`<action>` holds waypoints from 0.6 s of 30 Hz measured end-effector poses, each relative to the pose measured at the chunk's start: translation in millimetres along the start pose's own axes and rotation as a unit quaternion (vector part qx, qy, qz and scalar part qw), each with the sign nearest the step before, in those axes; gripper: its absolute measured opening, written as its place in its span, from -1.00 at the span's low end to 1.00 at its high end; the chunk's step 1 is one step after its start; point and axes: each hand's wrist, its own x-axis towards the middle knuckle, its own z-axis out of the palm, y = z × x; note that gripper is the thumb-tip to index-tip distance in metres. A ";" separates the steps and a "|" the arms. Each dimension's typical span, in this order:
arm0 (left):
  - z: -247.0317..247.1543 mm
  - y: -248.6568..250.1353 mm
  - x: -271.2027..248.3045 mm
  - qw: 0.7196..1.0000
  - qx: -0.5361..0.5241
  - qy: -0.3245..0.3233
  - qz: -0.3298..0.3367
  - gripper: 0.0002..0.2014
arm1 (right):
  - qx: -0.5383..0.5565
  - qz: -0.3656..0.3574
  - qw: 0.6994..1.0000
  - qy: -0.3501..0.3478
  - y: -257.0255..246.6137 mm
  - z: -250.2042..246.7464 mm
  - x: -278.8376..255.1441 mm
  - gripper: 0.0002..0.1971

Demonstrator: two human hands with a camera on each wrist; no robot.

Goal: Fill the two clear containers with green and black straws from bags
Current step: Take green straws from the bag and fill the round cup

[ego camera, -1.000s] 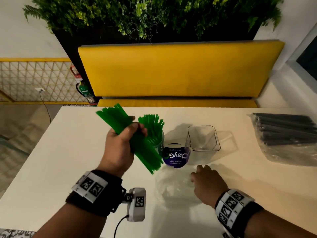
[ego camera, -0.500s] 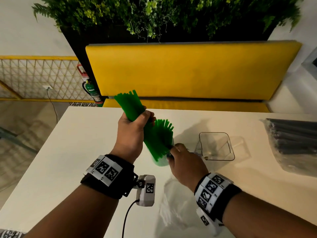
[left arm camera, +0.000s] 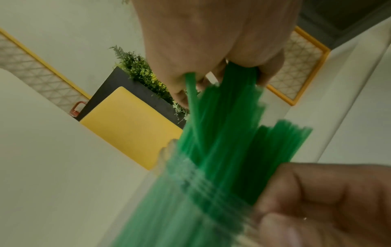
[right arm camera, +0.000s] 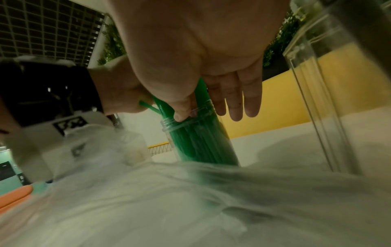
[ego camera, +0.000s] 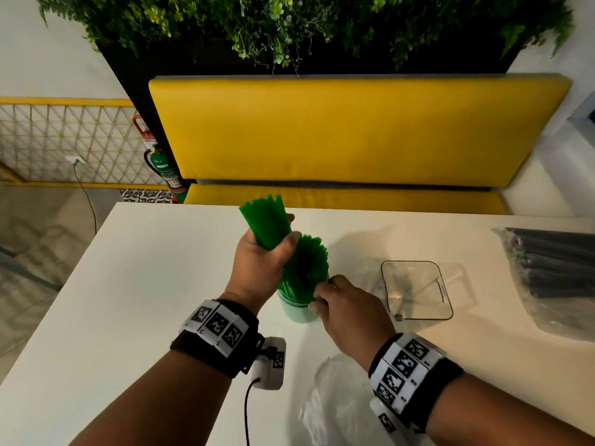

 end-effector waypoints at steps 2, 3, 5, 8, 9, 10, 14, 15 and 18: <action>-5.8 -11.4 -4.1 0.998 0.019 -0.062 -0.023 -0.70 | 0.004 0.007 1.000 -0.004 0.0 -1.3 -1.2 -0.82; -9.1 -15.1 -5.4 0.994 0.039 -0.095 -0.021 -0.64 | 0.007 0.009 1.000 -0.005 -0.6 -2.4 -1.5 -0.82; -14.5 -16.5 -5.5 0.984 0.081 -0.159 -0.005 -0.56 | 0.009 0.010 1.000 -0.004 -1.8 -4.5 -1.5 -0.81; -23.2 -8.2 0.5 0.965 0.086 -0.246 -0.019 -0.48 | 0.001 0.011 1.000 -0.010 -2.8 -7.6 -1.7 -0.80; -27.9 -4.9 3.5 0.963 0.088 -0.253 -0.021 -0.27 | -0.003 0.011 1.000 -0.012 -2.6 -8.0 -1.6 -0.80; -32.2 -0.6 6.3 0.963 0.105 -0.246 -0.015 -0.09 | -0.006 0.014 1.000 -0.014 -2.5 -8.0 -1.8 -0.80; -29.6 29.4 4.3 0.950 0.198 -0.186 0.156 -0.02 | -0.009 0.032 0.999 -0.027 -2.0 -4.9 -2.0 -0.77; -23.5 31.8 2.6 0.929 0.241 -0.178 0.216 -0.09 | -0.011 0.030 0.999 -0.029 -2.0 -4.7 -1.8 -0.76; -1.0 12.0 -1.9 0.817 0.431 -0.224 0.311 -0.38 | -0.039 0.020 0.999 -0.026 -2.3 -4.8 -1.0 -0.70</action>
